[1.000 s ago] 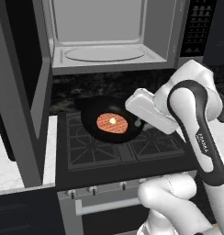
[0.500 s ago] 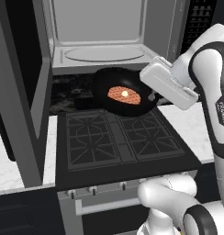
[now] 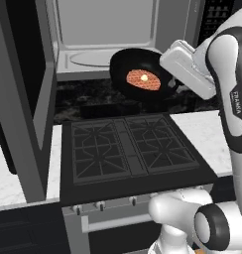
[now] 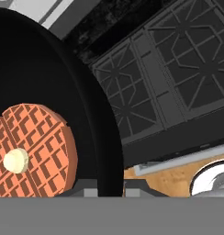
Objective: Open the microwave, place the bowl with waffle inside the microwave, then close the microwave door and turn it on.
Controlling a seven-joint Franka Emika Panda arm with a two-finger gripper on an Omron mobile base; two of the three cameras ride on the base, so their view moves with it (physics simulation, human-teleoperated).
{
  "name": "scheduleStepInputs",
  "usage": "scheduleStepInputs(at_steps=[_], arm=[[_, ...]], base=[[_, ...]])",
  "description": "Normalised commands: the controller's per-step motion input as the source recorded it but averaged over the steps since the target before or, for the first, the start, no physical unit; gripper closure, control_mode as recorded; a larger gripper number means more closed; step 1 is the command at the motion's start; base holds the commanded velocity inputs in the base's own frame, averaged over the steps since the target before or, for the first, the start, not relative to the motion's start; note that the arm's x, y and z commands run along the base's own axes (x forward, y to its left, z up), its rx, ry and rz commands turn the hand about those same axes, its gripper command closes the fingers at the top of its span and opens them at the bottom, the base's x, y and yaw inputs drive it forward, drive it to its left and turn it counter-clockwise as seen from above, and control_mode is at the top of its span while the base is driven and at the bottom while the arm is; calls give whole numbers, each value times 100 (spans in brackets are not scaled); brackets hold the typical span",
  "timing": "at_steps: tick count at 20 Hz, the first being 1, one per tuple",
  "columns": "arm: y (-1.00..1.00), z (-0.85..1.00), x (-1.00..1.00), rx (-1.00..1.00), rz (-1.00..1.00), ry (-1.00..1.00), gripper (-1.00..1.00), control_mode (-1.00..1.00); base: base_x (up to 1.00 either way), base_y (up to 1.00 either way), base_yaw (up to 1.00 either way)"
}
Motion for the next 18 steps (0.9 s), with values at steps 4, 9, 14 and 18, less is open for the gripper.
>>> scheduleStepInputs(at_steps=[4, 9, 14, 18], arm=[[-15, 18, 39, 0, -22, -21, 100, -100], [1, 1, 64, 0, -31, -6, 100, -100], [19, -2, 74, 0, -20, 0, 100, -100], [28, 0, 65, 0, -13, 0, 100, -100]], base=[[0, 0, 0], [0, 0, 0], [0, 0, 0], [0, 0, 0]])
